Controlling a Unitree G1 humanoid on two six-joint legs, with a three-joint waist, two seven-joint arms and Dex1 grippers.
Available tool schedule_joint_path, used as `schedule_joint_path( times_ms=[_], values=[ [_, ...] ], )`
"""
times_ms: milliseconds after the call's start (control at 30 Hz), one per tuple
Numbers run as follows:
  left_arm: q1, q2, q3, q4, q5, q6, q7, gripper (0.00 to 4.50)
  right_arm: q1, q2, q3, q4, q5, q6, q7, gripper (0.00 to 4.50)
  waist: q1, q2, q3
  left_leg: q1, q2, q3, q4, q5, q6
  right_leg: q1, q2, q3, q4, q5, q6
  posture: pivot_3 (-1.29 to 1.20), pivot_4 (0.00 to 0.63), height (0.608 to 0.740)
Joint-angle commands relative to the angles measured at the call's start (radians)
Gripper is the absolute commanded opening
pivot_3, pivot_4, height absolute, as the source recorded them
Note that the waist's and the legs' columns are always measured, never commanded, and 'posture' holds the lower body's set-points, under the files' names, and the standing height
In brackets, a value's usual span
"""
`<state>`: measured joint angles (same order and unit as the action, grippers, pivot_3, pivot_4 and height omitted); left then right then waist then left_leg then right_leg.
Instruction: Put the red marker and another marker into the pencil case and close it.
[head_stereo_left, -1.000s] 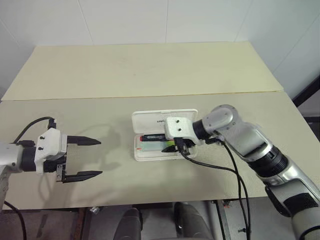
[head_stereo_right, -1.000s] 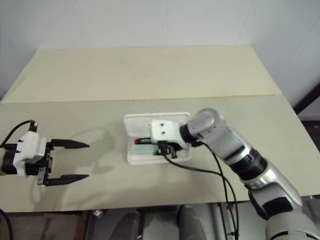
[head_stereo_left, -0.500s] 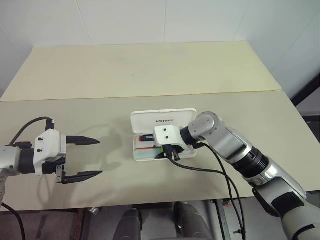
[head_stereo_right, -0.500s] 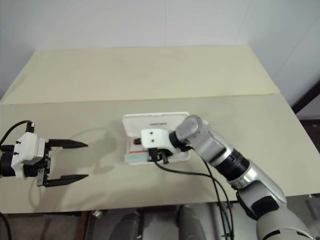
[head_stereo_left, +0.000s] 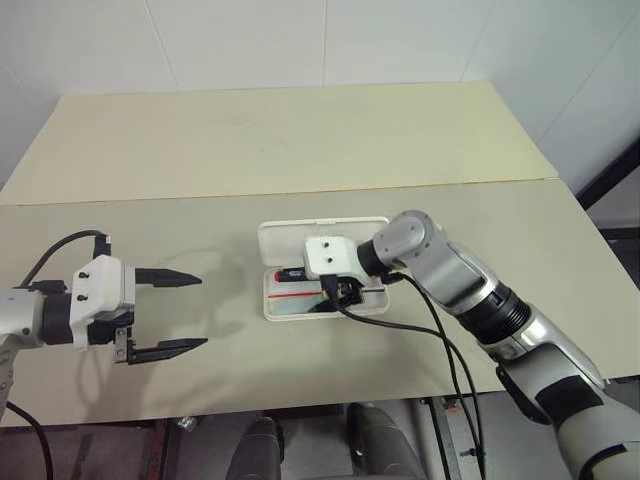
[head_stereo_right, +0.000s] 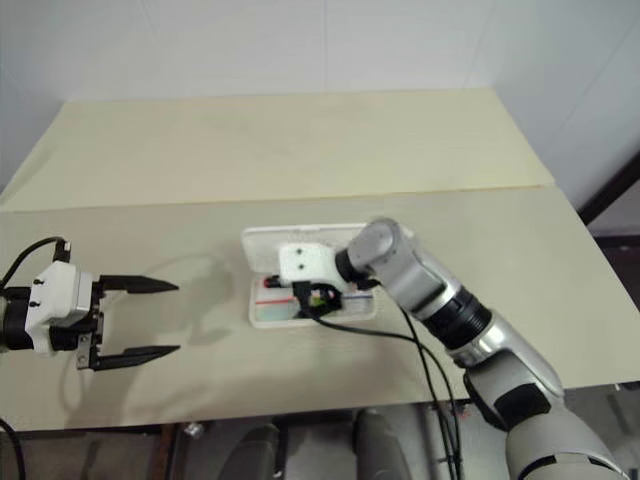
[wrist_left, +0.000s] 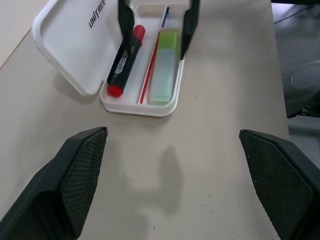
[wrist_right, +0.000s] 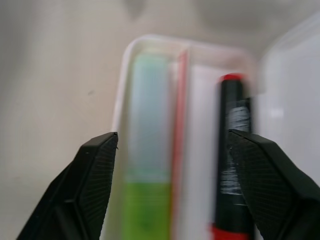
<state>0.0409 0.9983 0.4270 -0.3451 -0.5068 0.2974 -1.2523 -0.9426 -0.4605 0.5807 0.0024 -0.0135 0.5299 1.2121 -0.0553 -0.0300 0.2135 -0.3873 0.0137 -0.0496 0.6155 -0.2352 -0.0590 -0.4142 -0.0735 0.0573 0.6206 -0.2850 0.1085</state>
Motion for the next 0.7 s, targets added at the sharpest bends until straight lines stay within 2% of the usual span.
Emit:
schedule_joint_path(
  times_ms=[33, 133, 267, 400, 433, 567, 700],
  values=[
    [-0.025, 0.004, -0.009, 0.003, -0.011, -0.011, 0.004, 4.50, -0.038, -0.021, -0.083, -0.058, 0.042, 0.023, 0.017, 3.49, 0.000, 0.000, 0.000, 0.000, 0.000, 0.000, 0.000, 0.000, 0.000, 0.000, 0.000, 0.000, 0.000, 0.000, 0.000, 0.00, 0.150, 0.740],
    [-0.049, 0.003, -0.033, 0.012, -0.011, -0.015, 0.000, 4.50, -0.020, -0.067, -0.137, -0.124, 0.096, 0.091, 0.045, 3.49, 0.002, 0.000, 0.000, 0.000, 0.000, -0.001, -0.001, -0.001, 0.000, 0.000, 0.000, -0.001, 0.000, 0.000, 0.000, 0.00, 0.150, 0.740],
    [-0.095, -0.003, -0.077, 0.028, -0.011, -0.019, -0.005, 4.50, 0.057, -0.181, -0.194, -0.223, 0.154, 0.209, 0.068, 3.49, 0.007, 0.000, 0.000, 0.000, 0.000, 0.000, -0.001, -0.003, 0.000, 0.000, 0.000, -0.001, 0.000, 0.002, 0.003, 0.00, 0.150, 0.740],
    [-0.198, -0.024, -0.161, 0.057, -0.017, -0.014, -0.008, 4.50, 0.197, -0.342, -0.293, -0.338, 0.199, 0.377, 0.029, 4.43, 0.022, 0.000, 0.000, -0.001, 0.000, 0.000, -0.001, -0.005, 0.001, 0.000, 0.000, -0.001, -0.002, 0.002, 0.005, 0.00, 0.150, 0.740],
    [-0.214, -0.027, -0.173, 0.064, -0.017, -0.013, -0.009, 4.50, 0.217, -0.362, -0.312, -0.357, 0.210, 0.404, 0.016, 4.47, 0.025, 0.000, 0.000, -0.001, 0.000, 0.001, -0.001, -0.006, 0.002, 0.000, 0.000, -0.001, -0.002, 0.002, 0.005, 0.00, 0.150, 0.740],
    [-0.289, -0.045, -0.234, 0.110, -0.001, -0.028, -0.024, 4.50, 0.275, -0.391, -0.419, -0.392, 0.229, 0.537, -0.099, 4.47, 0.017, 0.000, 0.000, 0.000, 0.001, 0.002, -0.001, -0.006, 0.002, 0.000, 0.001, 0.001, -0.002, 0.002, 0.005, 0.00, 0.150, 0.740],
    [-0.341, -0.062, -0.273, 0.141, 0.009, -0.039, -0.032, 4.50, 0.299, -0.393, -0.459, -0.383, 0.212, 0.628, -0.221, 4.47, 0.016, 0.000, 0.000, 0.000, 0.002, 0.002, 0.000, -0.006, 0.002, 0.000, 0.002, 0.001, -0.002, 0.002, 0.005, 0.00, 0.150, 0.740]
  ],
)
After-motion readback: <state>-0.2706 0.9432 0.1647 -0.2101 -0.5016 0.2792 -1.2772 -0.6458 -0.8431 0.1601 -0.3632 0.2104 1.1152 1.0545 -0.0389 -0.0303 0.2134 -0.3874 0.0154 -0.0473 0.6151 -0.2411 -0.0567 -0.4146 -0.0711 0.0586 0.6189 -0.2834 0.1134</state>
